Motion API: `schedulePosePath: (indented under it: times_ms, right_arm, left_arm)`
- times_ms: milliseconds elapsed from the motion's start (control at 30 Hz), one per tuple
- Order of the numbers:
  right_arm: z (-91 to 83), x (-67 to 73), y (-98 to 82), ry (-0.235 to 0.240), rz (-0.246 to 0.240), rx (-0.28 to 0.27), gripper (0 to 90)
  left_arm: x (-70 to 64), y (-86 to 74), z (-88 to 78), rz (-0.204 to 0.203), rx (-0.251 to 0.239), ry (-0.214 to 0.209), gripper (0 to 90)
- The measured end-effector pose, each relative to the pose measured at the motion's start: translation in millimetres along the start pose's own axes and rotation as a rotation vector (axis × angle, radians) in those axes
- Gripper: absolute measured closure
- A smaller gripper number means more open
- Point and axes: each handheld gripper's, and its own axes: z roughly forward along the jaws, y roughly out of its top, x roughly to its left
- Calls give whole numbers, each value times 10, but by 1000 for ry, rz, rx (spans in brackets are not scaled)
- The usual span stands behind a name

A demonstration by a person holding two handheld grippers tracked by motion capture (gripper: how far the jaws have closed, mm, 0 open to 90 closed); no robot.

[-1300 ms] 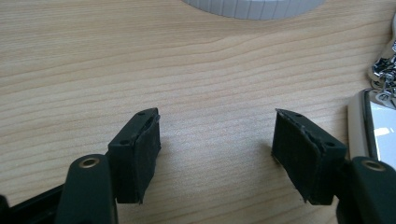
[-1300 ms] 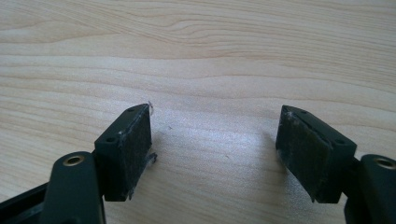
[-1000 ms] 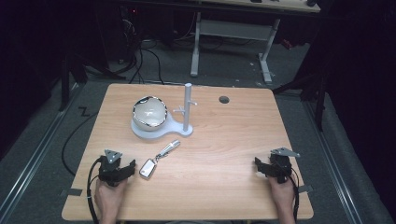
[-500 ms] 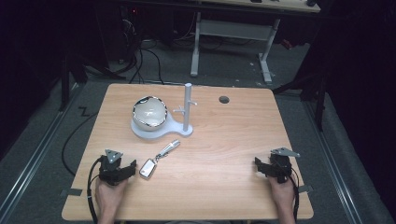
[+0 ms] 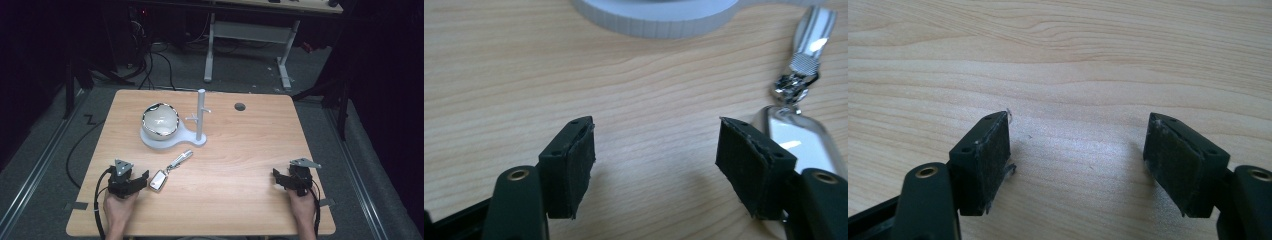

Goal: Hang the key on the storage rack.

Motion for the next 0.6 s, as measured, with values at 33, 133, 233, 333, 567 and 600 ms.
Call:
schedulePosePath:
  times_ms: [33,133,233,333,567,600]
  right_arm:
    - [0,0,0,0,0,0,270]
    - [0,0,0,0,0,0,270]
    - [0,0,0,0,0,0,270]
    - [0,-1,0,0,0,0,270]
    - [-1,-1,0,0,0,0,270]
    - [-1,-1,0,0,0,0,270]
  left_arm:
    - [0,0,0,0,0,0,321]
    - [-43,76,-16,-5,-24,-35,320]
    - [-67,119,-11,-8,-33,-59,321]
    - [-120,190,11,2,-33,-86,320]
    - [-353,371,138,80,12,-156,317]
    - [-353,371,138,80,12,-156,317]
